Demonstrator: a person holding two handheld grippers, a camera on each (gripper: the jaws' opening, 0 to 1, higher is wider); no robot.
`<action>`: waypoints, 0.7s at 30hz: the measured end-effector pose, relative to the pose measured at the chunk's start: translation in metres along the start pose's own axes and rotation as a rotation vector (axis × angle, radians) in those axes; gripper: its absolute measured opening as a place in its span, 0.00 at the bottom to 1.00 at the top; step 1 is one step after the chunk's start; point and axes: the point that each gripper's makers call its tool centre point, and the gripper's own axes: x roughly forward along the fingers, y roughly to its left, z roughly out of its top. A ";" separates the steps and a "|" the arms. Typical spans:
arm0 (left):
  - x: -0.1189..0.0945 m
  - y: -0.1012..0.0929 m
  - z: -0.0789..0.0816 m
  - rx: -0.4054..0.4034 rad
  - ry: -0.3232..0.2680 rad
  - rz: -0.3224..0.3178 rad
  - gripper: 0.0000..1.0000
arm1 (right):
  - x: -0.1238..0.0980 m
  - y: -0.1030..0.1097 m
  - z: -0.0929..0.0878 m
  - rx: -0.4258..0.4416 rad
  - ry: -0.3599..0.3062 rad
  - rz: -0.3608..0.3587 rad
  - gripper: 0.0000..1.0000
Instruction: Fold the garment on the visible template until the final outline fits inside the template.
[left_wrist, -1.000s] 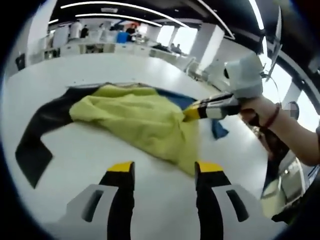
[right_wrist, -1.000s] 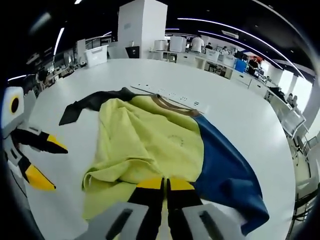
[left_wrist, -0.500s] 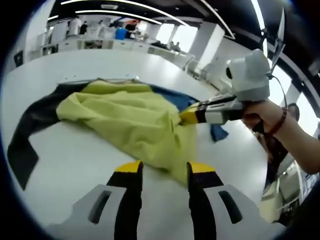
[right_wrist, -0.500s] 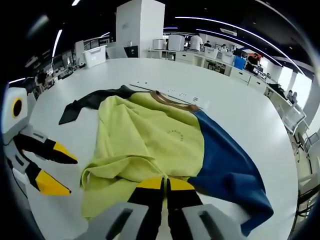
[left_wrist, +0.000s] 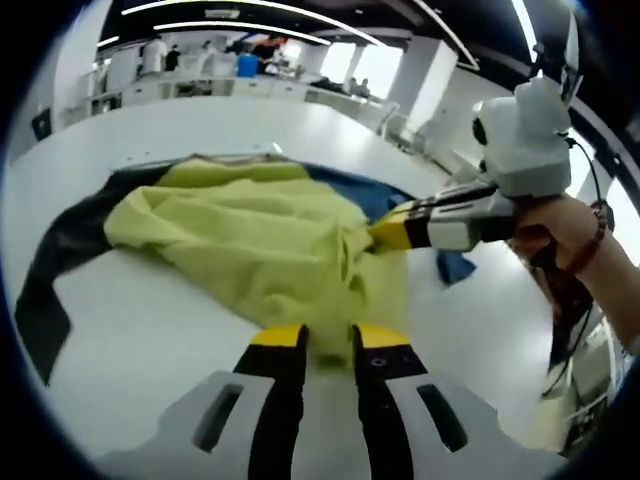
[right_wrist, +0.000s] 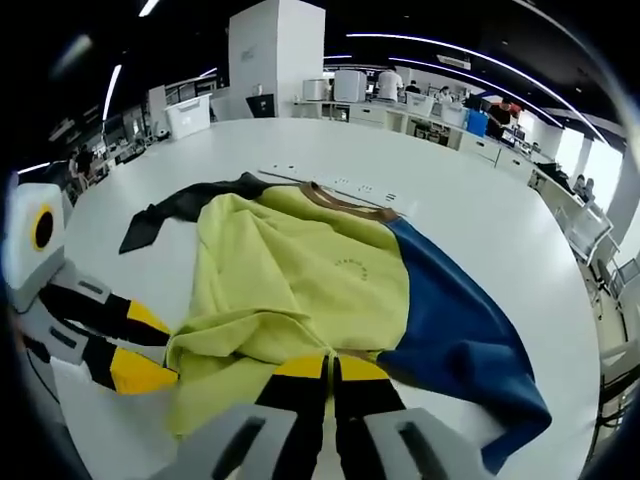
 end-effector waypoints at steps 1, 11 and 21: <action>0.000 0.000 0.000 0.011 0.003 0.001 0.10 | 0.000 0.000 0.000 0.001 0.000 0.001 0.00; -0.002 -0.001 -0.004 0.115 0.037 -0.002 0.00 | -0.001 0.001 -0.001 0.010 0.001 0.007 0.00; -0.011 0.000 0.001 0.097 0.020 -0.004 0.00 | -0.008 -0.002 -0.003 0.077 -0.004 -0.001 0.04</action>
